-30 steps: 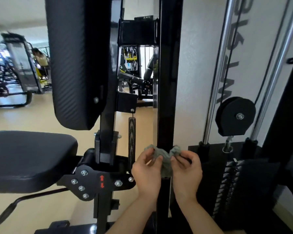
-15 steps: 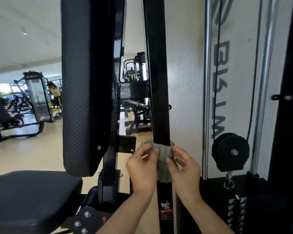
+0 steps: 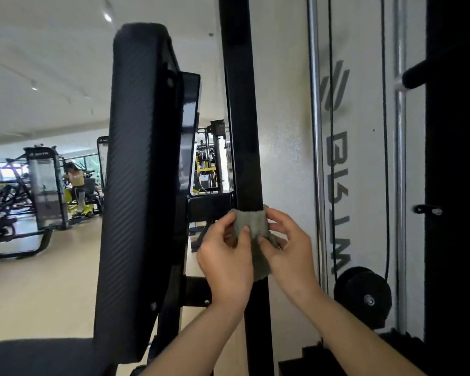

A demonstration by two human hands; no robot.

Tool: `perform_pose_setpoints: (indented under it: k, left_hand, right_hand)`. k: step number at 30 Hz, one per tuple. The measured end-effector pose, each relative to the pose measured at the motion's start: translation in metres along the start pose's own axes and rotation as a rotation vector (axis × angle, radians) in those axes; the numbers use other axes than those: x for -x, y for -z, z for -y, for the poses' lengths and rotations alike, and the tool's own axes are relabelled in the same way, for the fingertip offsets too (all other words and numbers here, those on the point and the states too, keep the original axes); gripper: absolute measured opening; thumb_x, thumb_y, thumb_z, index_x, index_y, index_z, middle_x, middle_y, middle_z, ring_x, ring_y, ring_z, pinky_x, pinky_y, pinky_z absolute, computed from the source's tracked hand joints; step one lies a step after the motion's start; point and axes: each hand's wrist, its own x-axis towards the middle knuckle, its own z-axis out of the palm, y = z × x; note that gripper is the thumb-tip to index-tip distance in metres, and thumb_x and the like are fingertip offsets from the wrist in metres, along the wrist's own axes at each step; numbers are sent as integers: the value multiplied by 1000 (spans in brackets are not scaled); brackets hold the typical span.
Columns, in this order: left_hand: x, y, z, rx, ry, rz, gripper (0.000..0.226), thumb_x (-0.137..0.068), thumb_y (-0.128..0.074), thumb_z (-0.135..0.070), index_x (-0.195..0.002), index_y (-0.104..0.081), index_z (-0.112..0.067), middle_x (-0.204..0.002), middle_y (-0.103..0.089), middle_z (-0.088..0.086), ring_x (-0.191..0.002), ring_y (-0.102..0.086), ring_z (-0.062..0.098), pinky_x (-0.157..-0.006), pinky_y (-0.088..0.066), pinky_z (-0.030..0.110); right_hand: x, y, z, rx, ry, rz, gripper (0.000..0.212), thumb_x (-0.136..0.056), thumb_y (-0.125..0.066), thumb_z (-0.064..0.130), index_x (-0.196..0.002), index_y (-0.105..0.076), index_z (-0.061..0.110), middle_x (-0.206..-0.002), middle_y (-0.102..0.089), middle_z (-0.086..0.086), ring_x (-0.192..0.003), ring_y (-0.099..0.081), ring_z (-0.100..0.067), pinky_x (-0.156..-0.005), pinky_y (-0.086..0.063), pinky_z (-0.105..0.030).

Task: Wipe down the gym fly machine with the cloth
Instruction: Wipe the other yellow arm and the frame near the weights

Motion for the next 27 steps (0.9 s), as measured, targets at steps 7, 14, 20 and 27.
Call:
perform_pose_setpoints:
  k: [7, 14, 20, 27]
  left_hand:
    - [-33, -11, -41, -101, 39, -51, 33, -85, -77, -5, -115, -73, -18, -100, -73, -8, -80, -69, -3, -74, -50, 7]
    - [-91, -25, -108, -72, 133, -52, 27, -87, -76, -11, -114, -75, -14, -95, -74, -4, -83, -70, 5, -83, -56, 22]
    - [-132, -37, -172, -133, 273, -80, 25, -87, -75, -20, -112, -75, -27, -99, -74, -11, -88, -68, 4, -78, -51, 23]
    - [-176, -49, -228, -110, 343, -58, 29, -91, -72, -16, -118, -71, -24, -106, -72, -10, -95, -66, 2, -72, -43, 6]
  right_hand:
    - [-51, -9, 49, -17, -22, -28, 57, -83, -71, -9, -126, -65, 27, -113, -70, 15, -106, -65, -2, -86, -53, -15]
    - [-103, -12, 110, -28, -9, -57, 45, -85, -72, -5, -118, -65, 24, -111, -70, 16, -108, -65, -1, -91, -53, -18]
    - [-145, -12, 163, 19, -54, -16, 40, -86, -73, -2, -116, -66, 23, -112, -69, 13, -107, -66, -3, -90, -55, -20]
    - [-188, -14, 216, 52, -130, 18, 41, -88, -72, 0, -111, -64, 33, -111, -69, 12, -105, -66, -5, -85, -55, -18]
